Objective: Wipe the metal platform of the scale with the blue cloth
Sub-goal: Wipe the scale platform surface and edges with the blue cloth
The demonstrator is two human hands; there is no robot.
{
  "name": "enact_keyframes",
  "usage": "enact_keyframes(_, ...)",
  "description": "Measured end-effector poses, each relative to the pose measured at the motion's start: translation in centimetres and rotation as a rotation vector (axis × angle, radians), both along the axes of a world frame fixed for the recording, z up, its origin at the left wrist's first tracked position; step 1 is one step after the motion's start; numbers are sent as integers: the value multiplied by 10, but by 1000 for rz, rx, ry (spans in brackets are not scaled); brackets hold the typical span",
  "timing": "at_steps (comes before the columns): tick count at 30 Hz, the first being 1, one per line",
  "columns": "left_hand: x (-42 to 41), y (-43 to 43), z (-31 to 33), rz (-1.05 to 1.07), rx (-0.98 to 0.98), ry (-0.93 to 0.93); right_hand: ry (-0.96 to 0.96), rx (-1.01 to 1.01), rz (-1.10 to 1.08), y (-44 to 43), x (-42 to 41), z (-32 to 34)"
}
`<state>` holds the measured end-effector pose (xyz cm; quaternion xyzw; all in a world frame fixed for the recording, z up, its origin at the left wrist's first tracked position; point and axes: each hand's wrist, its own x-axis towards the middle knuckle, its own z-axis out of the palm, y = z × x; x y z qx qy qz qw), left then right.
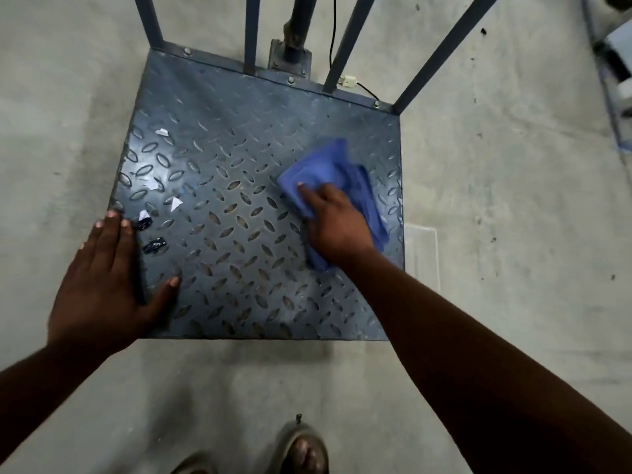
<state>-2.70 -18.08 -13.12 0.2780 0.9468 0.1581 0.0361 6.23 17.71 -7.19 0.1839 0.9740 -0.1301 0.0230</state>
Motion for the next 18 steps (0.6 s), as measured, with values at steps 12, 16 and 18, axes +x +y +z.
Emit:
enact_keyframes(12,-2,-3,-8,-60,27,49,72,-2,-241,81,-2,12)
enact_keyframes(16,-1,-5,-1,-11,-48,4,103,21,-364,79,-15,-4)
enact_keyframes(18,1,-3,1,-14,-52,-5,197,-63,-710,74,-25,-4)
